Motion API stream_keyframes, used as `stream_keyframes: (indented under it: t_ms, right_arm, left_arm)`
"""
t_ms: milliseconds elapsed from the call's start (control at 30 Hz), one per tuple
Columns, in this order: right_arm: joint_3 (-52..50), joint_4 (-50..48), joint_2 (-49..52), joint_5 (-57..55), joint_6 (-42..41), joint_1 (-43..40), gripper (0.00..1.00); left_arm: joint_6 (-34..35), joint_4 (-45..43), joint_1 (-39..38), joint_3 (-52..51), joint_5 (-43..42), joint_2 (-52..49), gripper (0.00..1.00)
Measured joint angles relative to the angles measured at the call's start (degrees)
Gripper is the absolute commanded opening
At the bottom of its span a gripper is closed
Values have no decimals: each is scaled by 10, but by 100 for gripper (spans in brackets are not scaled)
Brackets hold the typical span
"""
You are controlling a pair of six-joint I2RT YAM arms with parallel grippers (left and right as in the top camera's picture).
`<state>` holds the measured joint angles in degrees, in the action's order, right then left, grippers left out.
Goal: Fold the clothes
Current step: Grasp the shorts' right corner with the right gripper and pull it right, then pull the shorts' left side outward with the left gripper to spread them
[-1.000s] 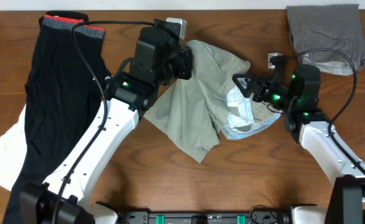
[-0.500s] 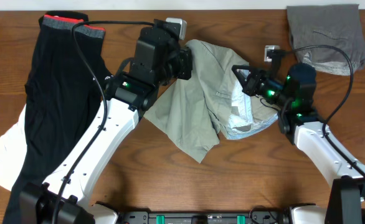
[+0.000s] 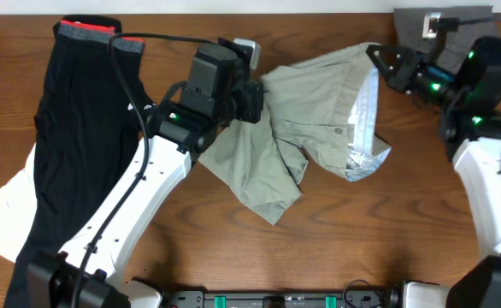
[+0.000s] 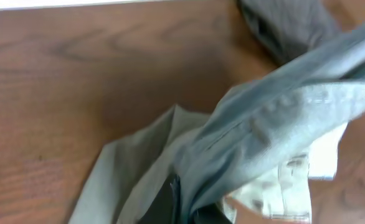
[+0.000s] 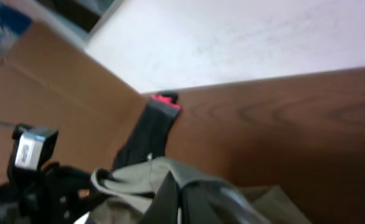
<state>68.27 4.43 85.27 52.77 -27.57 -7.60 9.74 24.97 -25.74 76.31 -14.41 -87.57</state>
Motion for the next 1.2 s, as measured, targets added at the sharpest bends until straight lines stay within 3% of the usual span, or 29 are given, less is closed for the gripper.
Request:
stream_keyframes:
  t_ms: [200,267,333,467,867,1000,1200]
  right_arm:
    - [60,176,0,-51,148,4,1]
    - [64,209,0,-87,191,9,1]
    - [66,227,0,-127,219,11,1]
    - [67,241,0,-193,255,11,1]
    - [69,245,3,-261,281,11,1]
    - [70,246,11,-265,281,11,1]
    - [70,247,19,-267,281,11,1]
  left_arm:
    - [-46,53,-4,5,-16,0,8]
    - [-63,64,-4,5,-17,0,26]
    - [-75,77,-2,5,-12,0,51]
    - [-89,96,4,5,0,0,72]
    - [-196,291,6,-1,-50,0,76]
    - [-222,269,6,-35,-59,0,76]
    - [-238,170,6,-120,-64,0,76]
